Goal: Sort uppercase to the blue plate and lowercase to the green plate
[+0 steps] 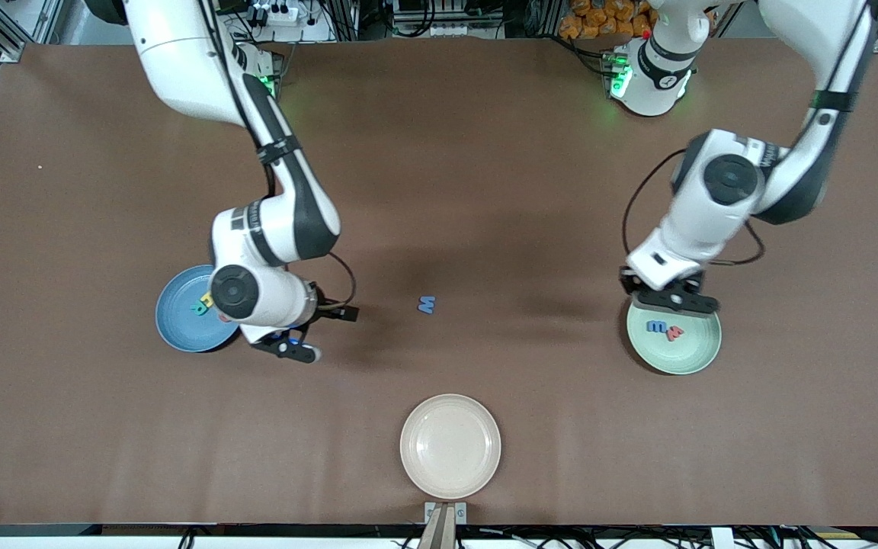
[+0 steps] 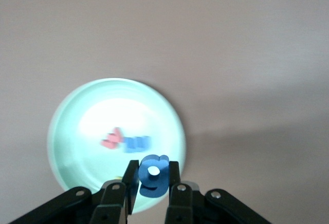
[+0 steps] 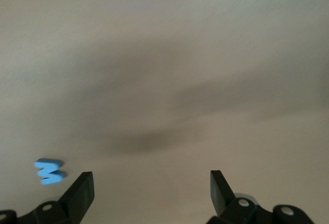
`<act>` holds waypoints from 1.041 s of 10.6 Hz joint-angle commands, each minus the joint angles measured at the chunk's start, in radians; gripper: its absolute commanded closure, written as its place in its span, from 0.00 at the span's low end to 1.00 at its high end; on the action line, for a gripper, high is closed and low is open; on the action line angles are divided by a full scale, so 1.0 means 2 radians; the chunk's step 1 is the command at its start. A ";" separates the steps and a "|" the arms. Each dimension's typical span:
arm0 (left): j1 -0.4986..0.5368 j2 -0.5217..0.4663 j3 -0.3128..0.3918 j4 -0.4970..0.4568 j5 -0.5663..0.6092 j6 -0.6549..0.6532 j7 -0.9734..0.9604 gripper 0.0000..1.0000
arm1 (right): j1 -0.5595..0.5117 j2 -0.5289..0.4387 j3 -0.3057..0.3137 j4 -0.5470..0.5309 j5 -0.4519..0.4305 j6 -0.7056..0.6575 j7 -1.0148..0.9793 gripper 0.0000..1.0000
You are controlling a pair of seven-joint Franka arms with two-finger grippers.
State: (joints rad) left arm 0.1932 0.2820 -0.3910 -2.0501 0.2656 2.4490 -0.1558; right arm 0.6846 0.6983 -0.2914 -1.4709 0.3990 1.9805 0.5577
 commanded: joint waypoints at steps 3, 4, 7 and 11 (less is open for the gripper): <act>0.007 0.056 0.047 0.043 -0.041 -0.004 0.054 0.76 | 0.088 0.063 -0.017 0.079 0.003 0.022 0.089 0.00; 0.006 0.049 0.057 0.043 -0.042 -0.005 0.054 0.01 | 0.101 0.085 -0.021 0.112 0.001 0.021 0.090 0.00; 0.002 0.010 0.059 0.070 -0.043 -0.067 0.053 0.00 | 0.107 0.122 -0.024 0.162 0.001 0.027 0.089 0.00; -0.017 -0.063 0.060 0.187 -0.093 -0.294 0.052 0.00 | 0.109 0.146 -0.028 0.163 0.001 0.045 0.087 0.00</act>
State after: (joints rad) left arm 0.1786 0.2135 -0.2887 -1.7268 0.1363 1.9710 -0.0653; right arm 0.9001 0.9564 -0.3365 -1.1877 0.3982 2.0751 0.7251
